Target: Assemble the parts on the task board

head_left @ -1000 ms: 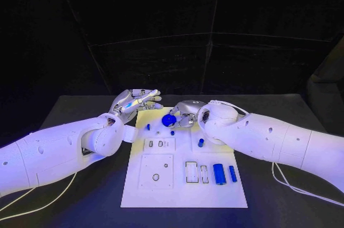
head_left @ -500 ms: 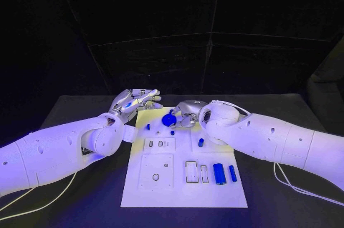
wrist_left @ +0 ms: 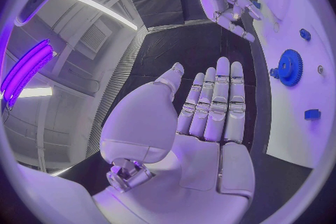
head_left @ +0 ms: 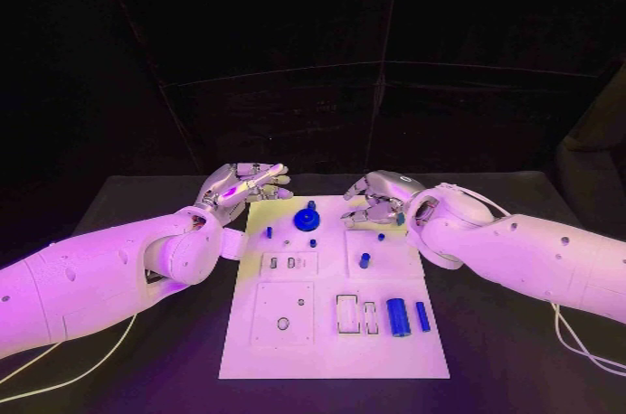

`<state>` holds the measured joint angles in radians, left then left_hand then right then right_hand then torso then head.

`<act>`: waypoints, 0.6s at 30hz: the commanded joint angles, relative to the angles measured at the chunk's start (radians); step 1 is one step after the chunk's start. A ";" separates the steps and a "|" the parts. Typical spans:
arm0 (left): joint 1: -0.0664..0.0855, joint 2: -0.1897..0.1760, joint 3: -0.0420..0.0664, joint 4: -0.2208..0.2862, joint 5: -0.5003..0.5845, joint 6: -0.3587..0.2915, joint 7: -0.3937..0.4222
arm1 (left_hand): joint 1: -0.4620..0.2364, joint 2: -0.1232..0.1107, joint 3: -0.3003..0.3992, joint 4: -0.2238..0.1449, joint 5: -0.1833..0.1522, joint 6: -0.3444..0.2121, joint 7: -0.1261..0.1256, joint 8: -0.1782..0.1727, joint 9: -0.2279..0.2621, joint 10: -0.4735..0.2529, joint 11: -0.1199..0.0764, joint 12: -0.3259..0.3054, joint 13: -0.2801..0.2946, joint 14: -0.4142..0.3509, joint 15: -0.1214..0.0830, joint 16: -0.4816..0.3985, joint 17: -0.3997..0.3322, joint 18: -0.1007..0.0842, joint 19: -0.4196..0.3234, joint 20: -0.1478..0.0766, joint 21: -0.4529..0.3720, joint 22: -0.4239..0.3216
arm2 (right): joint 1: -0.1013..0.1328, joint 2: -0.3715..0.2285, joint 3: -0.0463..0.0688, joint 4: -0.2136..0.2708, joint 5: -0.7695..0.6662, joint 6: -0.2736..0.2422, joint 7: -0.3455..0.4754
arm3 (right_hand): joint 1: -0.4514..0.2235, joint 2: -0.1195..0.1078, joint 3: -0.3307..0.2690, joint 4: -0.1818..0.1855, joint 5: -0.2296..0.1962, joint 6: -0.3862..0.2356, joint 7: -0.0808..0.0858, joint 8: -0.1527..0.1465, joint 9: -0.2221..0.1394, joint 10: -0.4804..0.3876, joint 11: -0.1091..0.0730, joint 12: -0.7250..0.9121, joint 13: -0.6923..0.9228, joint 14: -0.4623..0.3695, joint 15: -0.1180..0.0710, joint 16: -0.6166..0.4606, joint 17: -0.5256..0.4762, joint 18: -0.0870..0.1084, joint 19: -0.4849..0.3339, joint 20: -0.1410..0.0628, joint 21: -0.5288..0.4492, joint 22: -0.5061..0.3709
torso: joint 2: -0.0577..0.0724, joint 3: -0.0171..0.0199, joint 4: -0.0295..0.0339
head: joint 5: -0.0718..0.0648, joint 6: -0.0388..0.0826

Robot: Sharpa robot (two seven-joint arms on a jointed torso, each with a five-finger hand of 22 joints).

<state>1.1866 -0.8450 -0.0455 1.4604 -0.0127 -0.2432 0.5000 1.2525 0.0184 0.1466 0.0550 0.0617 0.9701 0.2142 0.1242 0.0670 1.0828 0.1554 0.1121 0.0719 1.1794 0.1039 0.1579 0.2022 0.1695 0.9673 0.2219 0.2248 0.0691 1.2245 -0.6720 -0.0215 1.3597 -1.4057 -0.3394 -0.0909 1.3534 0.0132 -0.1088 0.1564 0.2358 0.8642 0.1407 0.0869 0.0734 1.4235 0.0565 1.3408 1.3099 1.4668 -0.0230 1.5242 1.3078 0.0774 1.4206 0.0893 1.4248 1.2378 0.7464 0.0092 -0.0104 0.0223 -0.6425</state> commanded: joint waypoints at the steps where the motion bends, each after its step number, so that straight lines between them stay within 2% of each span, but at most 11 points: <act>1: 0.001 -0.001 0.001 0.000 -0.002 0.013 0.009 | 0.003 0.009 -0.002 -0.001 -0.007 -0.001 0.005 -0.004 -0.001 0.000 0.004 -0.003 -0.002 0.000 0.005 -0.006 0.001 0.015 0.006 0.002 -0.005 -0.001 | 0.003 -0.051 0.000 0.017 0.182 -0.024 0.148 | 0.052 -0.007 0.009 -0.036 0.048 0.046 0.001 0.021 0.006 -0.017 -0.002 -0.019 0.041 0.076 0.004 -0.003 0.131 -0.009 -0.007 -0.002 -0.005 -0.005 | -0.001 0.0017 -0.0043 | -0.003 0.003; 4: 0.001 0.000 0.001 0.000 -0.002 0.022 0.015 | 0.003 0.009 -0.002 -0.001 -0.007 -0.001 0.005 -0.004 -0.001 0.000 0.004 -0.003 -0.002 0.000 0.005 -0.006 0.001 0.015 0.006 0.002 -0.005 -0.001 | 0.003 -0.097 0.000 0.015 0.216 0.004 0.193 | 0.082 -0.013 0.014 -0.059 0.064 0.067 0.003 0.032 0.006 -0.025 0.000 -0.029 0.034 0.076 0.004 -0.002 0.135 -0.009 -0.008 -0.002 -0.006 -0.007 | -0.002 0.0029 -0.0082 | -0.007 0.003; 8: 0.001 0.002 0.001 -0.002 -0.001 0.029 0.021 | 0.002 0.008 -0.004 -0.002 -0.007 -0.002 0.005 -0.005 -0.001 0.000 0.005 -0.004 -0.002 -0.002 0.005 -0.009 0.001 0.015 0.005 0.002 -0.007 -0.001 | 0.003 -0.137 0.000 0.002 0.265 0.036 0.232 | 0.083 -0.013 0.011 -0.061 0.054 0.055 0.008 0.024 0.000 -0.028 0.004 -0.034 0.029 0.077 0.007 -0.001 0.140 -0.009 -0.009 0.000 -0.007 -0.007 | 0.000 0.0056 -0.0095 | -0.013 0.004; 13: 0.001 0.006 0.000 -0.007 -0.001 0.032 0.023 | 0.002 0.008 -0.005 -0.002 -0.007 -0.003 0.005 -0.005 -0.001 0.000 0.005 -0.005 -0.002 -0.003 0.006 -0.010 0.001 0.015 0.004 0.003 -0.008 -0.002 | 0.003 -0.157 0.000 -0.023 0.288 0.050 0.250 | 0.084 -0.013 0.008 -0.064 0.050 0.040 0.013 0.015 -0.005 -0.028 0.008 -0.033 0.029 0.078 0.011 0.000 0.144 -0.009 -0.008 0.003 -0.006 -0.005 | -0.001 0.0050 -0.0064 | -0.024 0.006; 14: 0.001 0.007 0.000 -0.008 -0.001 0.032 0.023 | 0.002 0.008 -0.005 -0.002 -0.007 -0.003 0.005 -0.005 -0.001 0.000 0.005 -0.005 -0.002 -0.003 0.006 -0.010 0.001 0.015 0.004 0.003 -0.008 -0.002 | 0.003 -0.159 0.000 -0.030 0.285 0.053 0.253 | 0.085 -0.013 0.007 -0.064 0.050 0.038 0.013 0.015 -0.005 -0.028 0.008 -0.033 0.029 0.078 0.011 0.001 0.145 -0.009 -0.008 0.003 -0.005 -0.004 | -0.001 0.0038 -0.0056 | -0.026 0.006; 18: 0.000 0.009 0.000 -0.011 0.001 0.033 0.026 | 0.002 0.008 -0.005 -0.002 -0.007 -0.003 0.005 -0.006 -0.001 -0.001 0.005 -0.005 -0.002 -0.004 0.006 -0.011 0.001 0.015 0.003 0.003 -0.009 -0.002 | 0.003 -0.155 0.000 -0.061 0.266 0.063 0.264 | 0.091 -0.012 0.008 -0.069 0.051 0.032 0.016 0.012 -0.006 -0.027 0.011 -0.032 0.030 0.079 0.013 0.002 0.148 -0.009 -0.007 0.005 -0.005 -0.004 | 0.000 0.0042 -0.0069 | -0.021 0.003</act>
<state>1.1855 -0.8374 -0.0458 1.4503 -0.0127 -0.2280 0.5065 1.2525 0.0184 0.1466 0.0551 0.0617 0.9702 0.2142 0.1242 0.0670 1.0828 0.1554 0.1122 0.0711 1.1772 0.1061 0.1529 0.2020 0.1694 0.9673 0.2219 0.2208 0.0684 1.2254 -0.8301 -0.0223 1.3043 -1.1594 -0.3048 0.1261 1.4366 -0.0008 -0.1001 0.0935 0.2904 0.9037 0.1588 0.1042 0.0681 1.3948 0.0608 1.3085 1.3161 1.4664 -0.0155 1.5241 1.3077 0.0773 1.4170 0.0929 1.4248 1.2333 0.7454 0.0137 -0.0175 -0.0016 -0.6378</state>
